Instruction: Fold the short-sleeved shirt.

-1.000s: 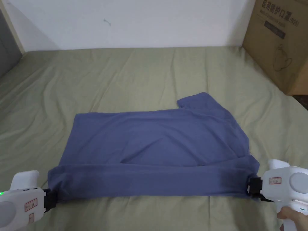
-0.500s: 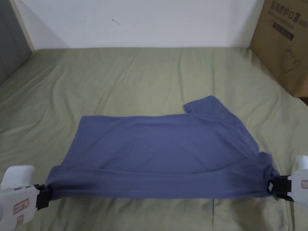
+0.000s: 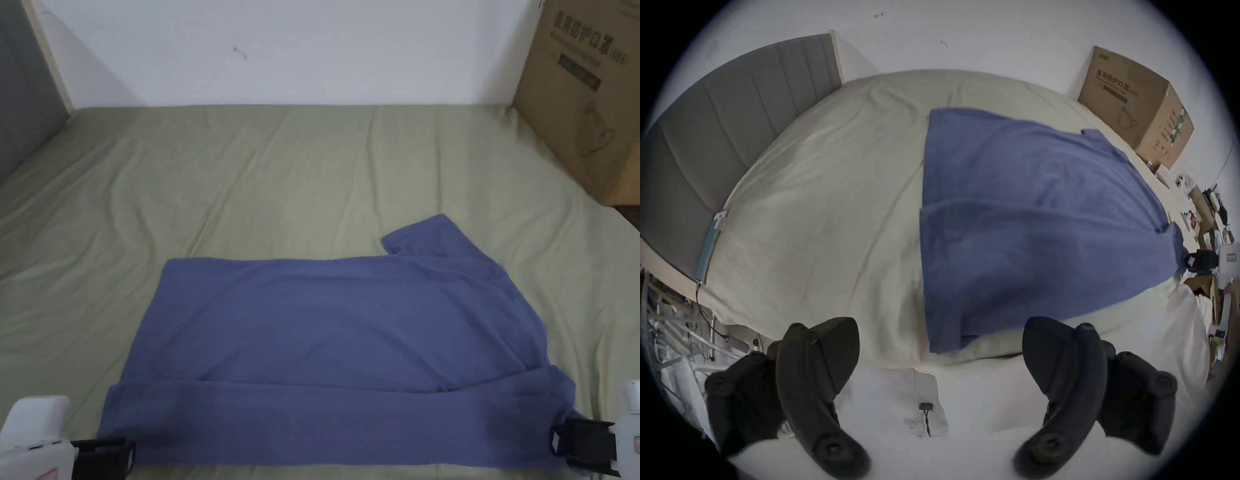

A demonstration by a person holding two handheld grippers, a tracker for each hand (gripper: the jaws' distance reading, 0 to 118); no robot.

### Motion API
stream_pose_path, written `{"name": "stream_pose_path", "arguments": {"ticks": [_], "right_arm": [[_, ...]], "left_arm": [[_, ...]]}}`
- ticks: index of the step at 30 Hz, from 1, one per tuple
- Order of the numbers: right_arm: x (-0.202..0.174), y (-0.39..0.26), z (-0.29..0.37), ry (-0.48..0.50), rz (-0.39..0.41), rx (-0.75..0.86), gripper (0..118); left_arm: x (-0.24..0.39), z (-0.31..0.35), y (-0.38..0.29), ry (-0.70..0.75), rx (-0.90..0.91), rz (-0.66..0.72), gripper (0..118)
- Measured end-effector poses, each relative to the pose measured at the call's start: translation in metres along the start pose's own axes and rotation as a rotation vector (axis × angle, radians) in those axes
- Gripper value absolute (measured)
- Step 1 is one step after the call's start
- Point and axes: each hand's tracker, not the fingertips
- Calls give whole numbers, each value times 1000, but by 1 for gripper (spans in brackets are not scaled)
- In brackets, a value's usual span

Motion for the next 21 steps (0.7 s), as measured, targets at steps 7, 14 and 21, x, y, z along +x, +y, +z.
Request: {"name": "stream_pose_path", "arguments": {"ticks": [7, 14, 21], "right_arm": [[-23, 43, 9, 70, 85, 105, 4], [-42, 71, -44, 133, 2, 63, 0], [-67, 142, -58, 143, 30, 114, 0]], "left_arm": [[7, 14, 46, -46, 91, 51, 0], [30, -26, 67, -78, 56, 48, 0], [66, -30, 106, -88, 66, 53, 0]]}}
